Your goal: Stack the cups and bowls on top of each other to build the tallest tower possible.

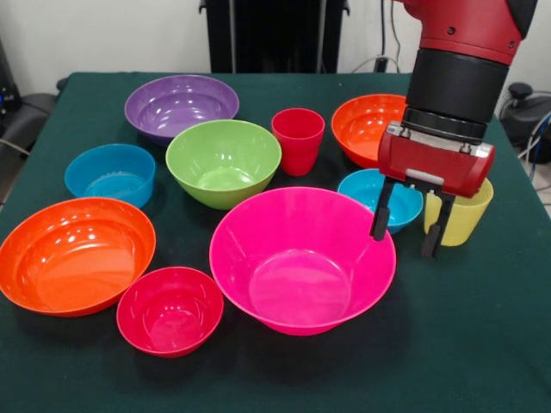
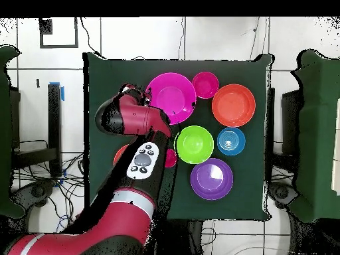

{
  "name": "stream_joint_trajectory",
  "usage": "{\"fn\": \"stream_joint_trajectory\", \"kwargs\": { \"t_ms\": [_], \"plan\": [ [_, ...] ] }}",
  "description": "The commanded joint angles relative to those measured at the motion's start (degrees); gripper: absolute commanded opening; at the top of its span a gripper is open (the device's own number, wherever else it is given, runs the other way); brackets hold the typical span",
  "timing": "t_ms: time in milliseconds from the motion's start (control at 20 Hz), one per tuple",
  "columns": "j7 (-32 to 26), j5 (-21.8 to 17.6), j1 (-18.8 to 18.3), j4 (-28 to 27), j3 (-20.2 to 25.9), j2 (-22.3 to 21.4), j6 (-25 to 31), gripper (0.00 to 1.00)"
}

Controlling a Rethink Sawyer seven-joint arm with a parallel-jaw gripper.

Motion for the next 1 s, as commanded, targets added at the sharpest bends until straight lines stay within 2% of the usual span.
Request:
{"fn": "stream_joint_trajectory", "kwargs": {
  "t_ms": [50, 550, 1000],
  "plan": [
    [-1.68, -5.92, -2.63, 2.97, 6.38, -1.75, 4.74, 1.0],
    [-0.44, -7.99, -2.36, 2.47, 5.77, -1.45, 5.03, 1.0],
    [0.14, -8.02, -1.64, 0.85, 4.98, 0.39, 5.45, 1.0]
  ]
}}
